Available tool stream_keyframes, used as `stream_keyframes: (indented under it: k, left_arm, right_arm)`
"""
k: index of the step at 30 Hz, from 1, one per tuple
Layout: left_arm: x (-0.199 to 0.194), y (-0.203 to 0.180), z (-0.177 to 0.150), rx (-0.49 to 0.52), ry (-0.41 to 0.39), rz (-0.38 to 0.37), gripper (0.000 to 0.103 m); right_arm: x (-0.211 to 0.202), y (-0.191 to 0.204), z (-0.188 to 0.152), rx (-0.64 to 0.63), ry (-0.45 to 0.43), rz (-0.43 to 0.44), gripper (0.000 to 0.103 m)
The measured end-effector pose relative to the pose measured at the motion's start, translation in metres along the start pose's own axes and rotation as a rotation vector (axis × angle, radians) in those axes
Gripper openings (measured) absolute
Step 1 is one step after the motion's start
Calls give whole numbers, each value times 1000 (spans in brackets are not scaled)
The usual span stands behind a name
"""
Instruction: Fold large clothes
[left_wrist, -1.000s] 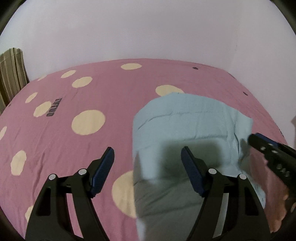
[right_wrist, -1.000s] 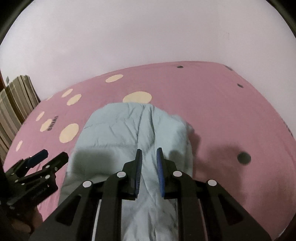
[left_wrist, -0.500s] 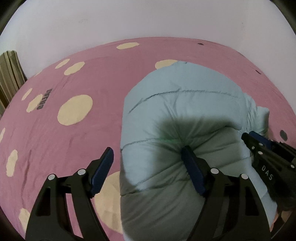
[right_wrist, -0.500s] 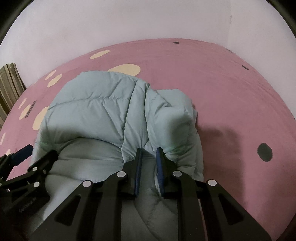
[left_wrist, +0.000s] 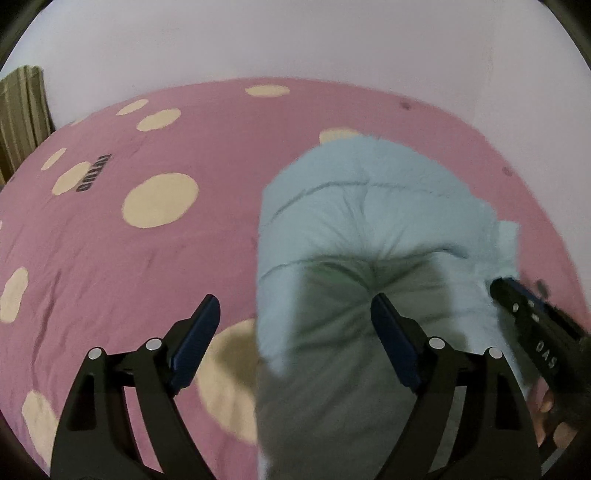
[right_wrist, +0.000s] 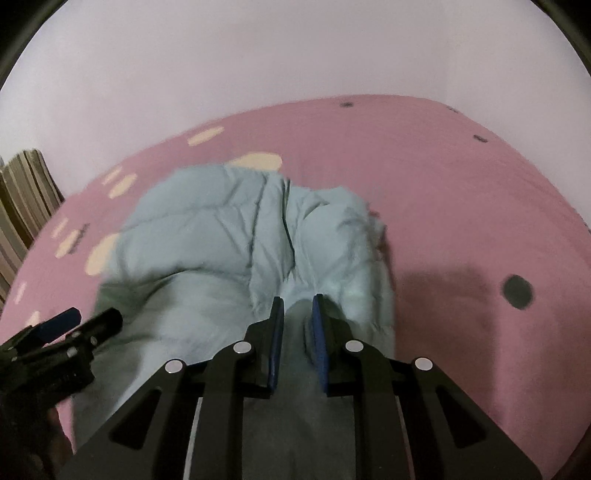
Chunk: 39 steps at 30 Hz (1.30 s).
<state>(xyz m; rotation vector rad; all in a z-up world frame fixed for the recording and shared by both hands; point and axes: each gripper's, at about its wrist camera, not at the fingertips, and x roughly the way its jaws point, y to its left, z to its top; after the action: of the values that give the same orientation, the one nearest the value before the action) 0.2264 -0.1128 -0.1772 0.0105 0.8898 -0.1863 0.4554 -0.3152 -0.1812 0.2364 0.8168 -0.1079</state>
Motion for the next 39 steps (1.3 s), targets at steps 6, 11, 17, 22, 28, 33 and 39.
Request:
stream_keyframes:
  k: [6, 11, 17, 22, 28, 33, 39]
  left_arm:
    - [-13, -1, -30, 36, 16, -4, 84]
    - [10, -2, -45, 52, 52, -11, 86]
    - [23, 1, -50, 36, 62, -11, 87]
    - [9, 8, -45, -25, 59, -41, 87]
    - [-19, 37, -39, -236, 72, -112, 86]
    - [-18, 59, -33, -488, 69, -177, 87]
    - [7, 64, -39, -671, 128, -193, 87]
  right_arm:
    - [-29, 8, -30, -59, 16, -4, 16]
    - [-6, 4, -50, -56, 60, -1, 18]
    - [1, 1, -53, -41, 65, 8, 18]
    - [-10, 3, -50, -37, 40, 4, 18]
    - [-47, -9, -39, 59, -44, 77, 51]
    - [-56, -35, -24, 215, -86, 151, 64]
    - [-21, -68, -24, 443, -1, 277, 64]
